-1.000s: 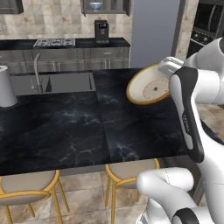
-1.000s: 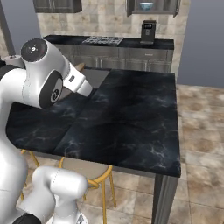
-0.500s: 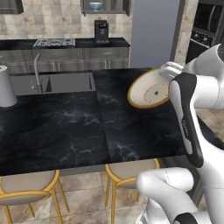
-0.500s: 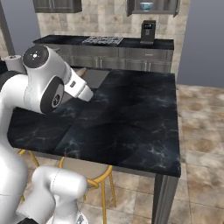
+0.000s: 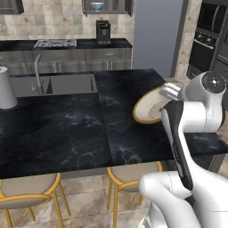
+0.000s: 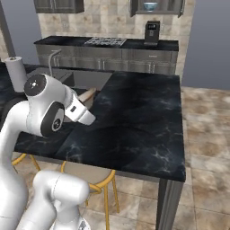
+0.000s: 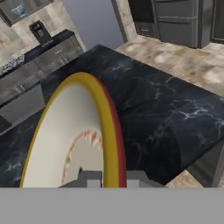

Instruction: Pick up the bowls from the cabinet and place each bowl in front of a stool on the dining counter.

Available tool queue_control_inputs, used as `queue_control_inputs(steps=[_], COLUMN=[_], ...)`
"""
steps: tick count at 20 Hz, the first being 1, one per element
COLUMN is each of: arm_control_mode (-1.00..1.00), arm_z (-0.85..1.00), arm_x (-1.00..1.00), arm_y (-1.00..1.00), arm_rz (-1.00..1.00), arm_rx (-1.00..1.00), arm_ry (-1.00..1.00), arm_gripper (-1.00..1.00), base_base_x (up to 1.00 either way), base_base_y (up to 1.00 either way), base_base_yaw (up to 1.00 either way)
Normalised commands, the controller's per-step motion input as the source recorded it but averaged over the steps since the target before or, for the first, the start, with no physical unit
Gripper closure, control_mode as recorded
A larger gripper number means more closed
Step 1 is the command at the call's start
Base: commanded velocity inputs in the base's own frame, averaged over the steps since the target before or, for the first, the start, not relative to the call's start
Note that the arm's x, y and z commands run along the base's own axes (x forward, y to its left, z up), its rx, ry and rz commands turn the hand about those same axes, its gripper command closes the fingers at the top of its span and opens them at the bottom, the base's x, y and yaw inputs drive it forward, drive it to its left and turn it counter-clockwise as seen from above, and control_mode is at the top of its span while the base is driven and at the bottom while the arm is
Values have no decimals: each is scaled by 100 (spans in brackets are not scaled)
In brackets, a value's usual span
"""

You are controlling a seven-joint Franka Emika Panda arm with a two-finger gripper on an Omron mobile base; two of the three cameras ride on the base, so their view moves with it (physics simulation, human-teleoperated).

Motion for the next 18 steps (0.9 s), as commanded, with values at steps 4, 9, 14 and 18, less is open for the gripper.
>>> queue_control_inputs(steps=[4,9,14,18], arm_control_mode=[-100,-100,-100,-100], arm_z=[-51,-42,-31,-1], arm_x=[0,3,7,17], arm_y=[0,-6,0,0], arm_rz=[-10,0,0,0], arm_rx=[9,30,31,20], arm_ry=[0,8,12,13], arm_gripper=[100,100,100,100], base_base_x=[0,0,0,0], base_base_y=[0,0,0,0], base_base_yaw=[0,0,0,0])
